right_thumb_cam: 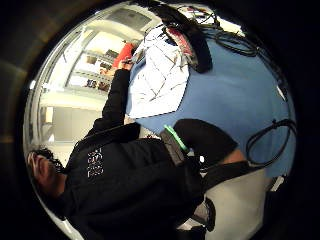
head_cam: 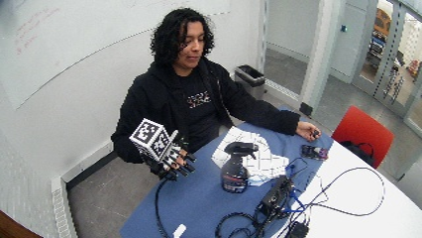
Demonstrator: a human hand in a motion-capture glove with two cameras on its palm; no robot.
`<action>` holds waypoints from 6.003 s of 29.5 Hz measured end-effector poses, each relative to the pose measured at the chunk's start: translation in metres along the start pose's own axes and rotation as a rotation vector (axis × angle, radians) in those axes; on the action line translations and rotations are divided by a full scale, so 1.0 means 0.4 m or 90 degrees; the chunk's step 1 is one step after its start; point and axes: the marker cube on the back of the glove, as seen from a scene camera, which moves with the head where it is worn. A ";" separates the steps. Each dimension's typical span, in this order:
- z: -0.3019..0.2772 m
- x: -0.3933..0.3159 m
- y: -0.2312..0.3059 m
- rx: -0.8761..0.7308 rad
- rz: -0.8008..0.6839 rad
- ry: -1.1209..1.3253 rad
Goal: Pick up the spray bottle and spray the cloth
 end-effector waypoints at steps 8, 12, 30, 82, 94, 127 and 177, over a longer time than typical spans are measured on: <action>0.012 0.025 -0.088 0.046 -0.001 -0.098; 0.011 0.041 -0.125 0.045 -0.027 -0.154; -0.024 -0.029 -0.356 0.032 -0.155 -0.443; -0.022 -0.115 -0.580 0.116 -0.102 -0.753; -0.082 -0.080 -0.513 0.060 -0.118 -0.767; -0.097 -0.277 -0.466 -0.619 0.092 -0.175; -0.127 -0.764 -0.750 -0.228 -0.278 -0.578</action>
